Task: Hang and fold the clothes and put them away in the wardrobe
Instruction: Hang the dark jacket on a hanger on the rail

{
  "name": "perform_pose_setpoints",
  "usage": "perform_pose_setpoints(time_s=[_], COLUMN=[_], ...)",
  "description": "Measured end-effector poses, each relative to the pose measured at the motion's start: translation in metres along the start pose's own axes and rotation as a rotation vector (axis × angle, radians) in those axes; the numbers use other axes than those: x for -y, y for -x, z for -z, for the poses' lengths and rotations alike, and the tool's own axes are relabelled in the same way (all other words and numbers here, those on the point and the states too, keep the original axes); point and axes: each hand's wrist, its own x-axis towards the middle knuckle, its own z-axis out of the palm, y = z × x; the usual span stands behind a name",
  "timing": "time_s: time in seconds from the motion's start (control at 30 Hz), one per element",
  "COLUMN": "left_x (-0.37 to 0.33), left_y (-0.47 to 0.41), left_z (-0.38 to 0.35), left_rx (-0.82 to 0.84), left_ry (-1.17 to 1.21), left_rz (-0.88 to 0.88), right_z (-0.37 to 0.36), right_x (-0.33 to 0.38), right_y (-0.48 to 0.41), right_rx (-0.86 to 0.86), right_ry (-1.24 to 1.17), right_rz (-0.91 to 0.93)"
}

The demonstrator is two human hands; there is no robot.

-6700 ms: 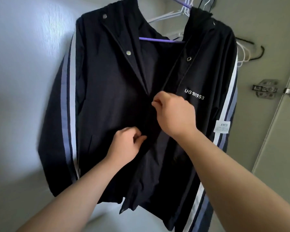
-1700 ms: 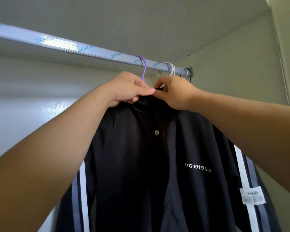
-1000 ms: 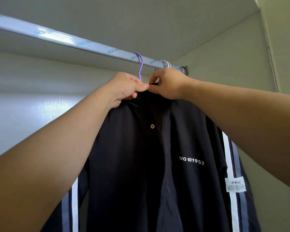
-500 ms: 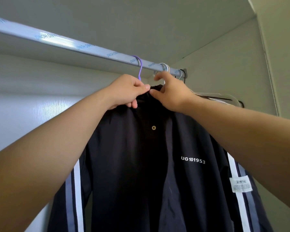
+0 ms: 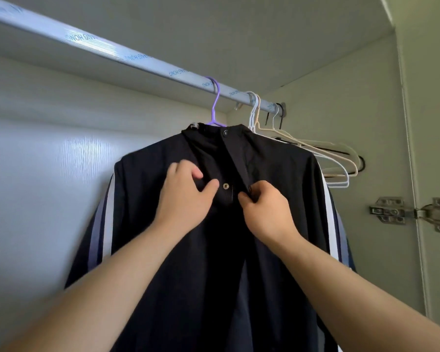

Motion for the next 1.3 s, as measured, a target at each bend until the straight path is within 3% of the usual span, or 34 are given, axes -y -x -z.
perform_pose_setpoints(time_s=[0.17, 0.43, 0.57, 0.7, 1.3], left_x=[-0.008, -0.025, -0.02, -0.017, -0.019], left_y=[0.031, 0.022, 0.017, 0.018, 0.02], left_z=[-0.021, -0.026, -0.024, -0.017, -0.006], left_rx=[0.038, 0.009, 0.059, 0.065, 0.146], left_ry=[0.194, 0.395, 0.571, 0.571, 0.589], left_rz=[0.165, 0.285, 0.404, 0.381, 0.241], right_z=[-0.001, 0.015, 0.016, 0.013, -0.01], right_x=[-0.009, 0.005, 0.008, 0.01, 0.024], right_y=[0.012, 0.015, 0.023, 0.032, 0.019], right_rx=[-0.042, 0.127, 0.057, -0.081, -0.162], right_ry=[-0.315, -0.201, -0.21, -0.218, -0.207], right_rz=[-0.057, 0.075, 0.073, 0.154, 0.104])
